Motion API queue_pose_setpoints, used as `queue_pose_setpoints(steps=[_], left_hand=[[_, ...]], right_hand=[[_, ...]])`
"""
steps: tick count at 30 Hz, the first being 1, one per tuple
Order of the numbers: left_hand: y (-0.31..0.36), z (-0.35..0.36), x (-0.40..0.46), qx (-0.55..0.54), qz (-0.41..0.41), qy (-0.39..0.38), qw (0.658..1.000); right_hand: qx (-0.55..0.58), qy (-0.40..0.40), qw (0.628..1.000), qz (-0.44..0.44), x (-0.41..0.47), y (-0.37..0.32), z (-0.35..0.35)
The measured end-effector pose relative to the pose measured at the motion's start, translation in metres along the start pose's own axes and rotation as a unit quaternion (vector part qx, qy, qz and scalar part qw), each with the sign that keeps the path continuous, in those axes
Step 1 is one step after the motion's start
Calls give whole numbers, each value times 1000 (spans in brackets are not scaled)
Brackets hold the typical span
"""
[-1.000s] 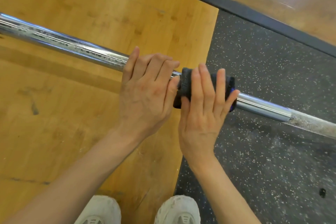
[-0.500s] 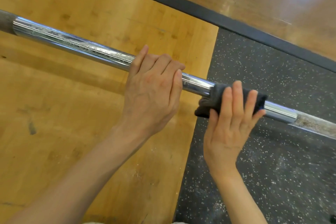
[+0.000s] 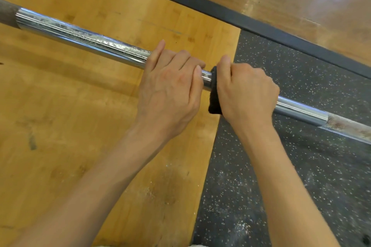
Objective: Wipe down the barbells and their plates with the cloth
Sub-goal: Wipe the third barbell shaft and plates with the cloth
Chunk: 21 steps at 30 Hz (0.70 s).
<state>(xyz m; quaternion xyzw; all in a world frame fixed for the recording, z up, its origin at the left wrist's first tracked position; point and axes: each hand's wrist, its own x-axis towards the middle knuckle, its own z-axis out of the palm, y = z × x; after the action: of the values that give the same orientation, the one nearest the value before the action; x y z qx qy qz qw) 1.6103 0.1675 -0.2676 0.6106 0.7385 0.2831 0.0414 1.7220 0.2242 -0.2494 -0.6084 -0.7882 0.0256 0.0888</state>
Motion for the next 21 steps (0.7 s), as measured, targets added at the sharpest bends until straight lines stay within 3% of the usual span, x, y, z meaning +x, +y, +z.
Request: queue_pose_setpoints(steps=[5,7,11,12,14,16,17,21], left_hand=[[-1,-1,-5,10,8,1,1000],[-1,-1,-8,8,6,2,1000],[1,-2,-17,0,2,8,1000],[2,-2,-20,1,3,6,1000],[1,-2,-25,2,7,3,1000],[0,-4,-29,5,9,5,1000],[0,-5,-32,6,9,6,1000],[0,-12,-44,3,17,-21,1000]], right_hand=[[34,93,993,-62,-63,8,14],[43,95,991,-79,-57,8,14],[1,-122,992,6,4,-2,-15],[9,-139,990,12,6,-1,-15],[-18,-65,998,-18,-13,-4,-10],[45,67,996,-43,-54,-4,1],[66,94,992,-57,-69,-2,7],[49,86,991,-87,-71,19,6]])
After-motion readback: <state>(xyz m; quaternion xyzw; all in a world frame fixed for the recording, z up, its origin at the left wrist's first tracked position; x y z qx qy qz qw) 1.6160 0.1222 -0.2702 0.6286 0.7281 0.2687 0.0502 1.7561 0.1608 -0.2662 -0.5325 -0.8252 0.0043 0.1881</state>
